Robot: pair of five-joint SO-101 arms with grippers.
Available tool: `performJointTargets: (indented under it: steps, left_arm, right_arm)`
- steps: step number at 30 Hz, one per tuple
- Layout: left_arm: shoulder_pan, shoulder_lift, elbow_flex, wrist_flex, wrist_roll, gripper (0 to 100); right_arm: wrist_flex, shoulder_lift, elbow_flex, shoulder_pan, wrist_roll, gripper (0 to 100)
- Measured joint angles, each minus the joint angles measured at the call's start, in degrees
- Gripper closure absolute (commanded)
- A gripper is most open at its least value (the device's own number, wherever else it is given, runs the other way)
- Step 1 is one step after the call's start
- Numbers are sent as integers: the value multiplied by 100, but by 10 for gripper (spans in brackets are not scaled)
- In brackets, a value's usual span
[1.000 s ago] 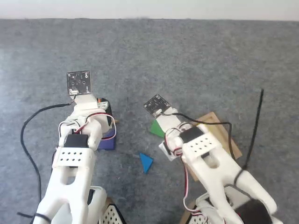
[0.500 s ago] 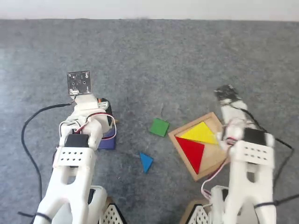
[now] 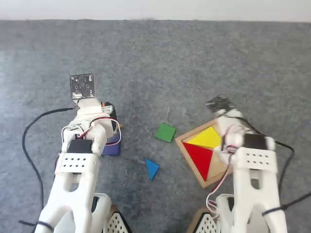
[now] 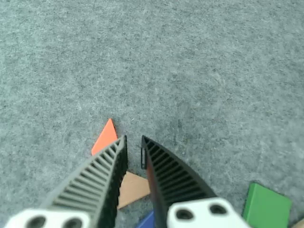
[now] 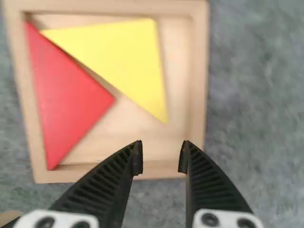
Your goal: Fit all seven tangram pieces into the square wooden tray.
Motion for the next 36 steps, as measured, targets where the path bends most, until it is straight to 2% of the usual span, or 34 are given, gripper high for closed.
performJointTargets:
  steps: [3,5,10,17,30,32,36]
  left_arm:
    - [0,0,0,0,0,953]
    - [0,0,0,0,0,953]
    - [0,0,0,0,0,953]
    - [0,0,0,0,0,953]
    - [0,0,0,0,0,953]
    - [0,0,0,0,0,953]
    - [0,0,0,0,0,953]
  right_arm:
    - [0,0,0,-554,9,796]
    - [0,0,0,-703,325,750]
    - [0,413,-9,-598,1547,716]
    - [-9,1978,-615,-185,3112,716]
    - [-738,3789,-1398,-202,3402,718]
    - [-738,3895,-1512,-185,3490,745]
    - [-730,3947,-1591,-176,3543,920]
